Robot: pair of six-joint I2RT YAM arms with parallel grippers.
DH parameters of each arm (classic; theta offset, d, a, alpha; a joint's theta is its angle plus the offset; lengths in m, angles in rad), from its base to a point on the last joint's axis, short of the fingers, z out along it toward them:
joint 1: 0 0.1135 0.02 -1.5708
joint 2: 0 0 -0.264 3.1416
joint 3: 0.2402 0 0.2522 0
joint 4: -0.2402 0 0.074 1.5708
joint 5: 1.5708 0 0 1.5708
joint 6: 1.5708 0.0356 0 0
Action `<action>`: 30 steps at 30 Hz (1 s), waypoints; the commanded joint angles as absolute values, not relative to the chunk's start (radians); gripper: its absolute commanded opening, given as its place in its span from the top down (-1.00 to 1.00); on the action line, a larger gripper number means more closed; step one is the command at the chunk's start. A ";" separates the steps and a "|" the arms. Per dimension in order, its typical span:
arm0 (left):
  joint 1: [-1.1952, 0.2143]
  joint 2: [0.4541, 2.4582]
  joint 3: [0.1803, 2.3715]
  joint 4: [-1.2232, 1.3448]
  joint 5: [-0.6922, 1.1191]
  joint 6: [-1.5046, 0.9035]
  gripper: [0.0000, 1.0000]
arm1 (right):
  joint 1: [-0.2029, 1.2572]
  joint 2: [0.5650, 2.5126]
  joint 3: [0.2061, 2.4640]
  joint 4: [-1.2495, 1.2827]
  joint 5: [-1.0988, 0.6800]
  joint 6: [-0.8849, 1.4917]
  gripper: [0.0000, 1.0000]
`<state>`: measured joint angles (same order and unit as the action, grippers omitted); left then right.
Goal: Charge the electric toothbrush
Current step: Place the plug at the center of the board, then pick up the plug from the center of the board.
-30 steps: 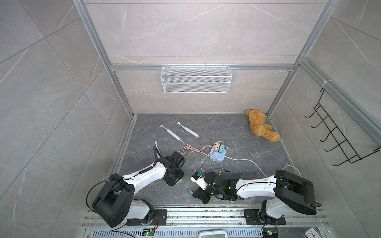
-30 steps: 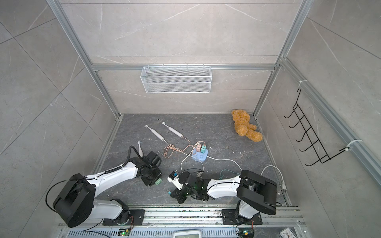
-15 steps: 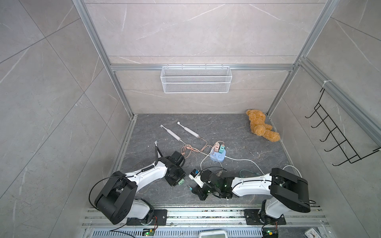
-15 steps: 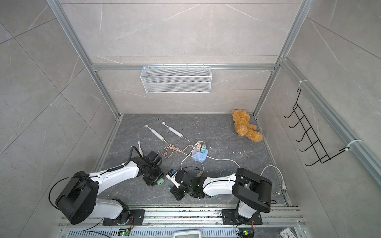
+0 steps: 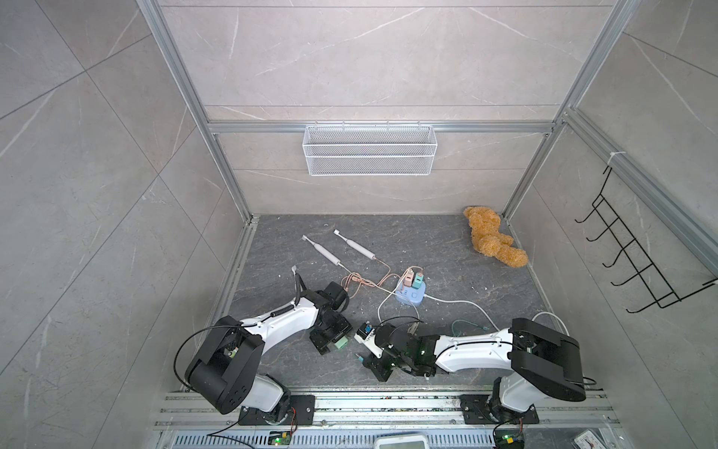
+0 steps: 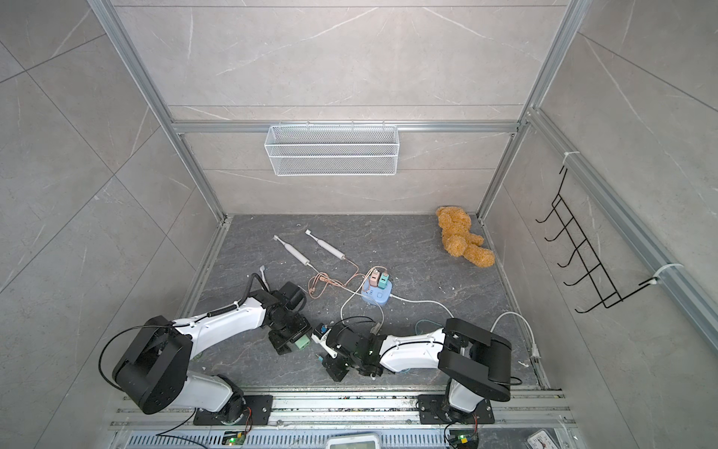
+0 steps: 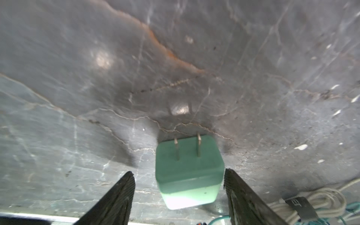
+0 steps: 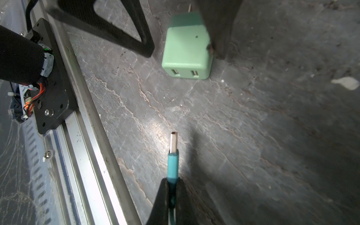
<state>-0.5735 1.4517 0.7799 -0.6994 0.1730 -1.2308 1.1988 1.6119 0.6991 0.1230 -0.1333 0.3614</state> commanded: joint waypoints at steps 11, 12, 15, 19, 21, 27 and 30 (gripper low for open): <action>-0.460 1.487 0.774 -0.643 0.354 -1.215 -0.49 | 1.225 1.597 0.734 0.080 -0.078 0.319 1.00; -0.458 1.500 0.775 -0.636 0.369 -1.215 -0.46 | 1.226 1.596 0.736 0.079 -0.077 0.318 1.00; -0.445 1.530 0.770 -0.631 0.399 -1.206 -0.34 | 1.227 1.594 0.739 0.072 -0.071 0.310 1.00; -0.417 1.529 0.758 -0.648 0.404 -1.185 -0.21 | 1.229 1.597 0.739 0.069 -0.065 0.306 1.00; -0.411 1.531 0.756 -0.651 0.405 -1.176 -0.18 | 1.229 1.600 0.743 0.066 -0.050 0.305 1.00; -0.410 1.562 0.756 -0.641 0.413 -1.158 0.01 | 1.239 1.629 0.781 0.044 0.025 0.313 1.00; -0.410 1.571 0.751 -0.631 0.416 -1.154 0.17 | 1.243 1.656 0.794 0.055 0.047 0.316 1.00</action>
<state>-0.4095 1.5410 0.7635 -0.6289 0.4152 -1.1820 1.2327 1.6253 0.7681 0.0635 -0.0002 0.3202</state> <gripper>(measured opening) 0.435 0.080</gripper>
